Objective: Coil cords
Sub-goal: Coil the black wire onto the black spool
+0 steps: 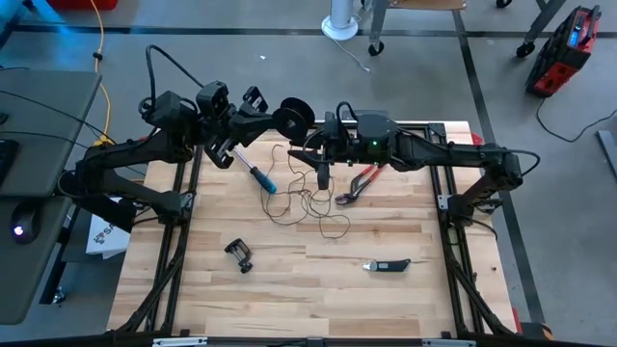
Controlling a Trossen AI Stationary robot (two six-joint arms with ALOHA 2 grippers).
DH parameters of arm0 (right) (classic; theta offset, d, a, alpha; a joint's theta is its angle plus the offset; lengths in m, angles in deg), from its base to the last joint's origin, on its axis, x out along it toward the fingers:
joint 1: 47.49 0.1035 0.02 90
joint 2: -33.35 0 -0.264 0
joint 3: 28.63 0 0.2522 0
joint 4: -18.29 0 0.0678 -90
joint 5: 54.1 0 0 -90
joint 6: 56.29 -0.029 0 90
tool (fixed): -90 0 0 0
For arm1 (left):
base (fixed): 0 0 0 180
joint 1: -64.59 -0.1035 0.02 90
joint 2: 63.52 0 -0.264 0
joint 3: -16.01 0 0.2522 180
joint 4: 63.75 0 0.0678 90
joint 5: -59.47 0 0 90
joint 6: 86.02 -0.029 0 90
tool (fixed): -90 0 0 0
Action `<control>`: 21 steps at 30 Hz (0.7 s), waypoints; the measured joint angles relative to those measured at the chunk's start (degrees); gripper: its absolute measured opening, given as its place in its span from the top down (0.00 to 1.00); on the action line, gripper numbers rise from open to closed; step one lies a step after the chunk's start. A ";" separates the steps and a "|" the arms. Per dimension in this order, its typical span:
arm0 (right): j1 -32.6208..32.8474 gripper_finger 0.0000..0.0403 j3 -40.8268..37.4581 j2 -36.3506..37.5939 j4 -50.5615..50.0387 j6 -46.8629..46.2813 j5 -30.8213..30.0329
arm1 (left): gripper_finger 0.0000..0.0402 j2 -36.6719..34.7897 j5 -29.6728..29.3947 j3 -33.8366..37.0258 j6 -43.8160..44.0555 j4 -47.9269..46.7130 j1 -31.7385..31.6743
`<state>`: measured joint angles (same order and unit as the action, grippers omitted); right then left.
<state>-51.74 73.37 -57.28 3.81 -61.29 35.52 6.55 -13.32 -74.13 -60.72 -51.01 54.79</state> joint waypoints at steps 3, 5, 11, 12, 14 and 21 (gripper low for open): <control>0.00 0.74 0.00 0.00 -0.01 0.05 0.05 | 1.00 0.00 -0.54 0.00 -0.07 -0.03 -0.02; 0.00 0.76 0.00 0.00 -0.68 0.07 0.35 | 1.00 -0.01 -1.39 0.00 -0.28 -0.03 -0.04; 0.00 0.82 0.00 -0.02 -1.65 0.51 0.39 | 1.00 -0.01 -2.08 0.00 -1.05 0.04 -0.04; 0.00 0.83 0.00 -0.02 -1.64 0.51 0.39 | 1.00 -0.02 -2.08 0.00 -1.05 0.04 -0.04; 0.00 0.87 0.00 -0.02 -1.70 0.51 0.39 | 1.00 -0.02 -2.14 0.00 -1.08 0.04 -0.04; 0.02 0.94 0.00 -0.02 -1.74 0.53 0.42 | 1.00 -0.02 -2.67 0.00 -1.49 0.06 -0.04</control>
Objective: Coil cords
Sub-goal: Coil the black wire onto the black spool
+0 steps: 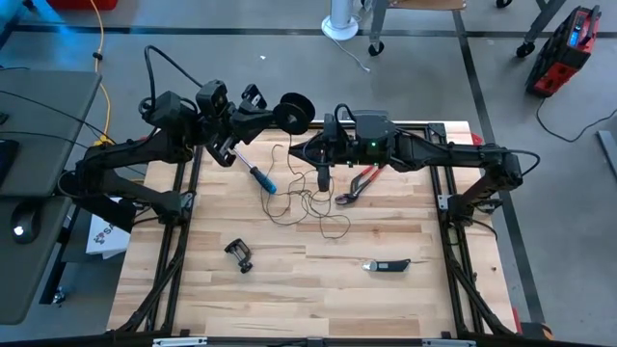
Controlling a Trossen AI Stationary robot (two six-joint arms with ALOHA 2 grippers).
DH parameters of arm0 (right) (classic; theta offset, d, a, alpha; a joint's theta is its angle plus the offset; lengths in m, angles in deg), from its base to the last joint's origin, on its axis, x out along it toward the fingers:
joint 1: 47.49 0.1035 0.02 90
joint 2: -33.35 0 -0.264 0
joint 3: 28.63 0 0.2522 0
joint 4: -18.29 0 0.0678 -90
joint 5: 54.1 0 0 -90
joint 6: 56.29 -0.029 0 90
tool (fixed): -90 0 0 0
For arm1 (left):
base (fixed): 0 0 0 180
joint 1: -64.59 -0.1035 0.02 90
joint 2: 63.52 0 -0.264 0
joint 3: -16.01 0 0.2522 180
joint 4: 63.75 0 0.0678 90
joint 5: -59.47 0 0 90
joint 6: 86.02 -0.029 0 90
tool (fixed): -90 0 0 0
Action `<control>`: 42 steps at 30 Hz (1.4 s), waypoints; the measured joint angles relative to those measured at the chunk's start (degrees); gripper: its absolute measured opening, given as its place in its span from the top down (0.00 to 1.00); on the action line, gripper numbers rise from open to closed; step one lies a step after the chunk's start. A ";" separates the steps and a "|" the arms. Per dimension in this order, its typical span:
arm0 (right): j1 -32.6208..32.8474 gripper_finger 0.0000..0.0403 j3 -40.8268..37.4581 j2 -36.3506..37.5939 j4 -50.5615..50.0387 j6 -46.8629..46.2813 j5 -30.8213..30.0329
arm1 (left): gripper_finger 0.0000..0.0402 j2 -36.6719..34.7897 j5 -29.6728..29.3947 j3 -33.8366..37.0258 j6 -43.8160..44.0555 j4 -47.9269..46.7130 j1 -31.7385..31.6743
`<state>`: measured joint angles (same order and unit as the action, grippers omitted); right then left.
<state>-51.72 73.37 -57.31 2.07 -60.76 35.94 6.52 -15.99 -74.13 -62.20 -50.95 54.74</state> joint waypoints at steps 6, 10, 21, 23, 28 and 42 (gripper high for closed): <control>-0.02 0.95 0.00 0.00 -0.29 0.00 0.00 | 1.00 0.00 -0.02 0.00 -0.08 0.01 0.00; 0.11 0.99 0.00 0.00 -0.29 0.00 0.13 | 1.00 0.00 -0.26 0.00 -1.22 -0.04 -0.01; 0.82 1.00 0.00 0.00 -3.14 -1.84 2.26 | 1.00 -0.10 -0.42 0.00 -2.00 -2.19 -3.31; 1.14 1.00 0.00 0.03 -4.54 -2.23 3.06 | 1.00 -0.63 -0.46 0.02 -3.13 -6.01 -3.85; 1.71 1.00 -0.04 1.46 -9.58 -2.10 3.49 | 1.00 -2.96 -0.74 0.04 -4.88 -16.61 -4.98; 1.60 1.00 -0.02 8.07 -17.76 0.40 3.48 | 1.00 -11.79 -3.30 0.04 -3.11 -32.51 -5.55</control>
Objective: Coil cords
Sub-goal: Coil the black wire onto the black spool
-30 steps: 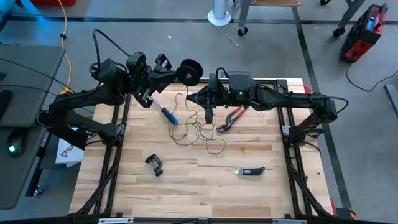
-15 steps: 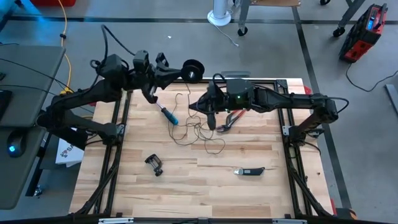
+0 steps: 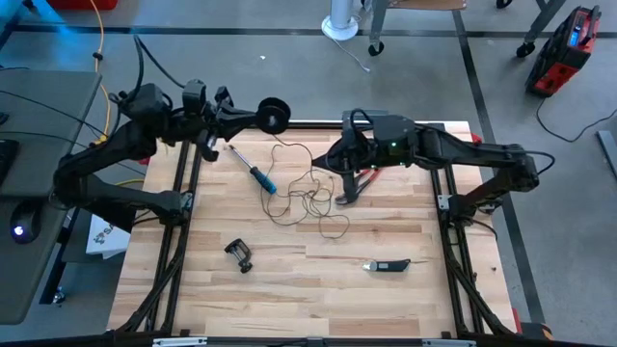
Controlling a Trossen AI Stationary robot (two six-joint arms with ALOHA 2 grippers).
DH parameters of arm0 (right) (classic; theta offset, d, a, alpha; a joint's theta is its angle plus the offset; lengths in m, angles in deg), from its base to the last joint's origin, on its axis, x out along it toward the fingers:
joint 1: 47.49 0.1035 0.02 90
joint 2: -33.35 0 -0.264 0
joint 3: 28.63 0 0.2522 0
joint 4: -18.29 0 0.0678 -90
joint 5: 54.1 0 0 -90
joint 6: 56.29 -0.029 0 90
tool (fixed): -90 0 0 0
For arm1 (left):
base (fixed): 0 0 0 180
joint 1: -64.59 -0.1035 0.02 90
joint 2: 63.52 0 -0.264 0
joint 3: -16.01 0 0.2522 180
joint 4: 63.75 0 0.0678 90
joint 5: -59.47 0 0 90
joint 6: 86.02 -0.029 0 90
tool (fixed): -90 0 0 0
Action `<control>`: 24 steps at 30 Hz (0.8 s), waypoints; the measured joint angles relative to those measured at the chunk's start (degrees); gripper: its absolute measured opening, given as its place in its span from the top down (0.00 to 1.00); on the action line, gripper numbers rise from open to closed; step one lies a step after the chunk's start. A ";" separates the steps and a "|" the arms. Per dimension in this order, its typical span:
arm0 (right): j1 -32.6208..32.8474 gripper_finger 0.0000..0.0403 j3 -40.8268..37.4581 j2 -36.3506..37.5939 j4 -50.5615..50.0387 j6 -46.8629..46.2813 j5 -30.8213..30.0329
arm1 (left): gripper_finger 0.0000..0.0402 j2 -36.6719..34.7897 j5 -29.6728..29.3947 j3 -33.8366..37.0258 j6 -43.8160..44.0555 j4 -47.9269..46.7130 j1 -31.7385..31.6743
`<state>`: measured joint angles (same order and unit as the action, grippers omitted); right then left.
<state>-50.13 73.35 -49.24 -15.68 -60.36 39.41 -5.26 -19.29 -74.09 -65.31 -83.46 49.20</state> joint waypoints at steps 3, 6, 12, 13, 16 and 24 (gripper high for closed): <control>0.00 1.00 0.00 0.61 0.11 0.34 -0.89 | 1.00 -0.32 0.02 0.00 2.26 -1.47 0.60; -0.02 1.00 0.00 0.67 -0.08 0.67 -1.66 | 1.00 -0.34 1.33 0.00 4.59 -3.48 1.31; -0.01 1.00 0.00 0.63 -0.09 1.51 -1.81 | 1.00 -0.30 3.51 0.00 8.17 -9.53 2.29; -0.02 1.00 0.00 0.66 -0.14 1.52 -1.81 | 1.00 -0.30 3.52 0.00 8.23 -10.11 2.39; -0.13 1.00 0.00 0.94 -0.15 1.92 -1.84 | 1.00 -0.32 3.48 0.00 9.24 -10.34 2.38; -2.32 1.00 0.00 3.41 -0.08 2.82 -3.98 | 1.00 -0.47 6.44 0.00 15.29 -14.66 2.36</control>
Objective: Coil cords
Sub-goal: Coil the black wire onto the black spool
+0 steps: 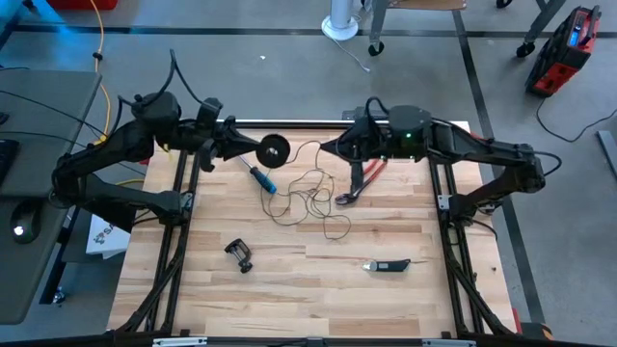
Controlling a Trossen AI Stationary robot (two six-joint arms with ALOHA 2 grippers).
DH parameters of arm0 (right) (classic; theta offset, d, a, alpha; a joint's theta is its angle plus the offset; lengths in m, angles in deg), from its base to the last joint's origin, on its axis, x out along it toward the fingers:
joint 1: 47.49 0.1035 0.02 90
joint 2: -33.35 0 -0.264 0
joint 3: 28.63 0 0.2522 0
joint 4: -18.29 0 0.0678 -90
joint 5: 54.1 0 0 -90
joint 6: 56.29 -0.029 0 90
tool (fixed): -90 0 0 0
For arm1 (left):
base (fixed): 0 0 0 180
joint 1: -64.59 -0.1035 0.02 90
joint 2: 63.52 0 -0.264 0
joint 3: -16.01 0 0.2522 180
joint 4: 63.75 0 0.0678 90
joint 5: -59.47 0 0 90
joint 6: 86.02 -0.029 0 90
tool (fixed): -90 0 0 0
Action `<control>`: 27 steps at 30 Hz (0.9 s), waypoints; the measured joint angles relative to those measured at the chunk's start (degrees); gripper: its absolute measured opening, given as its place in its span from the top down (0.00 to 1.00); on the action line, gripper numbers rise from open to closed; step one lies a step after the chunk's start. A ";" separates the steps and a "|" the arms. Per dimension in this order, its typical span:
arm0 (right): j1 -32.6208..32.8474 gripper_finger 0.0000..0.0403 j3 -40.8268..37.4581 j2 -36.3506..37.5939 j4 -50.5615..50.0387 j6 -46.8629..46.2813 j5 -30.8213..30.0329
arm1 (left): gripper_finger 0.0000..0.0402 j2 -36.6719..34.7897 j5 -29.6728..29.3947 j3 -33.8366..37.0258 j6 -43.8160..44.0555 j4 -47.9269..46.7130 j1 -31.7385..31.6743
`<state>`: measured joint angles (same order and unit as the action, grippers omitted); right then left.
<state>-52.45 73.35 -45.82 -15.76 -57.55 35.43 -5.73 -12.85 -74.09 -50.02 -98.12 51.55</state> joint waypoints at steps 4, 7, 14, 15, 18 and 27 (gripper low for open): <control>-1.05 1.00 0.00 0.61 0.62 0.02 0.00 | 1.00 1.30 1.49 0.00 2.86 -0.52 0.50; -1.29 1.00 0.00 0.48 1.56 0.21 0.02 | 1.00 2.92 3.01 0.00 4.15 1.47 1.14; -1.44 1.00 0.02 0.23 4.72 0.72 0.04 | 1.00 9.08 9.94 -0.02 8.53 7.87 2.72; -1.44 1.00 0.02 0.23 5.39 0.71 0.04 | 1.00 10.16 10.90 -0.02 9.17 9.50 2.73; -1.44 1.00 0.04 0.15 6.47 0.63 0.10 | 1.00 13.36 13.69 -0.02 11.39 15.86 2.71; -1.40 1.00 0.07 -1.01 10.90 -2.97 2.56 | 1.00 21.10 17.04 -0.02 18.59 37.95 1.26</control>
<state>-53.84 73.42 -46.83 -4.86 -60.52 37.99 15.37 4.19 -74.11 -31.42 -60.17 52.82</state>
